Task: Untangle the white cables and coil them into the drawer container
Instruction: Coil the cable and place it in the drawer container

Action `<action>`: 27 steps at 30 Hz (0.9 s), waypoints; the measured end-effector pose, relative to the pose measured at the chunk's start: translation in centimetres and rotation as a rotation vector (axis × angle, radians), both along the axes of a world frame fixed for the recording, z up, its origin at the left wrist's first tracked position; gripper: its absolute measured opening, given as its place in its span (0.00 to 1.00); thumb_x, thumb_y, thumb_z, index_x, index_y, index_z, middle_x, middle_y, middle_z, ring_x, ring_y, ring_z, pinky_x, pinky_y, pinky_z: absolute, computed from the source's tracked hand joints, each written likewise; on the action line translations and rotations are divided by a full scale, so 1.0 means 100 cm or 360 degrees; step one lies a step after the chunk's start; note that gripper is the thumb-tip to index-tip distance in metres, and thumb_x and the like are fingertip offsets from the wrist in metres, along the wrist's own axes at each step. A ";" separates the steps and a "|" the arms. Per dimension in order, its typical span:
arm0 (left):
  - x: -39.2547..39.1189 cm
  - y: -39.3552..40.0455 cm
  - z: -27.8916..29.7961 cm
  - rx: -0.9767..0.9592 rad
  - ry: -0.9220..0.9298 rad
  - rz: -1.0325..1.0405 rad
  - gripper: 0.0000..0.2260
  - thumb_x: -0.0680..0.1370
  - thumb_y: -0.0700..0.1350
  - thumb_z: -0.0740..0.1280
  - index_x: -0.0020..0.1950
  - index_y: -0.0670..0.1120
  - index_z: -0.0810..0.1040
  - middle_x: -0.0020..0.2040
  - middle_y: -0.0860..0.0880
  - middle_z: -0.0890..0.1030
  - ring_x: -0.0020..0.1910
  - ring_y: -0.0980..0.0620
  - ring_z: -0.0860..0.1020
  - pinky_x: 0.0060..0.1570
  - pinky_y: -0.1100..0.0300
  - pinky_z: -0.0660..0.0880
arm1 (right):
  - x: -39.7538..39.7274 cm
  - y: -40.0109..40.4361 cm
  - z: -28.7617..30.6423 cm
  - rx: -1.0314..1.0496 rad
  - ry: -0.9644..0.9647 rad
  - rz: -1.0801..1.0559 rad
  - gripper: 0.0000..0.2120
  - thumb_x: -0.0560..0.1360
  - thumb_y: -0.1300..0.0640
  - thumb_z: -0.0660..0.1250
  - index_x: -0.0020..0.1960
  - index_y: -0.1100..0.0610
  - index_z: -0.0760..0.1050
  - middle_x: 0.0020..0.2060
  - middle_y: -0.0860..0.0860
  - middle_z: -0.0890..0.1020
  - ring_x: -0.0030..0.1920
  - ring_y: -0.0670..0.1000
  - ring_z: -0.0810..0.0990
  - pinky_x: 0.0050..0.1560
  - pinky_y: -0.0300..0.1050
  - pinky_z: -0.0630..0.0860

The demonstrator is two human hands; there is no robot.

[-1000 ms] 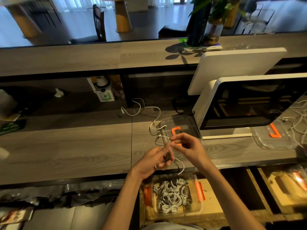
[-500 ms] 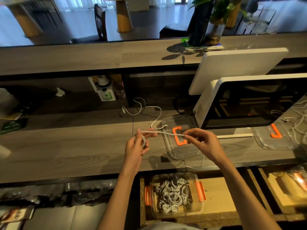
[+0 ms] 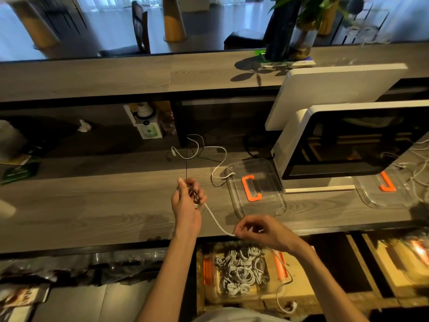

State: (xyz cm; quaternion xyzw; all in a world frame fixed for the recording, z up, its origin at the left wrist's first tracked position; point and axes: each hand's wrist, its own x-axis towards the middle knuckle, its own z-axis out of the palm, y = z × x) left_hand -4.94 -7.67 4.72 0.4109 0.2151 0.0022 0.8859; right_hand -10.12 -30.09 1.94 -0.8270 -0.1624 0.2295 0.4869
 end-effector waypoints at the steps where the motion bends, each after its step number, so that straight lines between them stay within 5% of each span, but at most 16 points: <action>1: 0.001 -0.001 -0.001 0.0122 0.0001 -0.0040 0.16 0.86 0.53 0.55 0.50 0.43 0.76 0.36 0.50 0.74 0.30 0.55 0.70 0.27 0.64 0.67 | -0.001 0.002 0.004 0.0033 0.0032 0.0111 0.07 0.80 0.55 0.70 0.58 0.51 0.82 0.51 0.45 0.83 0.53 0.48 0.83 0.55 0.48 0.81; 5: -0.001 -0.006 -0.007 0.0689 0.0063 -0.0369 0.17 0.86 0.52 0.55 0.51 0.42 0.76 0.35 0.51 0.73 0.29 0.57 0.69 0.27 0.65 0.65 | 0.003 0.009 0.018 0.0183 0.0086 0.0233 0.08 0.81 0.57 0.70 0.59 0.54 0.83 0.52 0.45 0.83 0.55 0.48 0.82 0.56 0.44 0.78; 10: -0.007 -0.012 -0.010 0.1057 0.0157 -0.0885 0.21 0.84 0.58 0.56 0.50 0.43 0.79 0.36 0.50 0.76 0.30 0.57 0.72 0.31 0.64 0.68 | 0.012 0.015 0.026 0.0554 0.0070 -0.0243 0.08 0.80 0.56 0.70 0.57 0.55 0.84 0.53 0.52 0.85 0.55 0.58 0.82 0.59 0.53 0.79; 13: -0.013 -0.015 -0.006 0.0917 0.0191 -0.1135 0.24 0.83 0.61 0.57 0.52 0.42 0.80 0.34 0.50 0.77 0.29 0.55 0.71 0.29 0.63 0.65 | 0.018 0.017 0.026 0.0592 -0.0091 -0.0520 0.07 0.79 0.55 0.71 0.56 0.52 0.85 0.50 0.53 0.86 0.49 0.67 0.80 0.47 0.57 0.77; 19: -0.021 -0.016 0.003 0.0583 0.0004 -0.1599 0.36 0.81 0.70 0.46 0.47 0.41 0.80 0.32 0.48 0.72 0.29 0.55 0.65 0.27 0.65 0.60 | 0.027 0.015 0.027 0.0433 -0.0231 -0.0726 0.05 0.77 0.56 0.74 0.52 0.52 0.85 0.47 0.48 0.87 0.41 0.50 0.82 0.45 0.47 0.78; 22: -0.024 -0.015 0.011 0.0564 -0.0203 -0.1643 0.28 0.82 0.64 0.52 0.48 0.42 0.78 0.32 0.49 0.70 0.28 0.55 0.64 0.28 0.66 0.60 | 0.029 0.011 0.031 0.0387 -0.0249 -0.0710 0.05 0.77 0.56 0.74 0.52 0.54 0.86 0.45 0.49 0.87 0.41 0.45 0.83 0.42 0.39 0.78; 27: -0.020 -0.012 0.009 0.0796 -0.0295 -0.1336 0.19 0.84 0.55 0.58 0.50 0.43 0.82 0.33 0.50 0.74 0.29 0.55 0.67 0.31 0.64 0.63 | 0.035 0.004 0.044 0.0172 -0.0442 -0.0629 0.06 0.74 0.50 0.76 0.49 0.51 0.85 0.43 0.45 0.86 0.43 0.49 0.84 0.44 0.47 0.81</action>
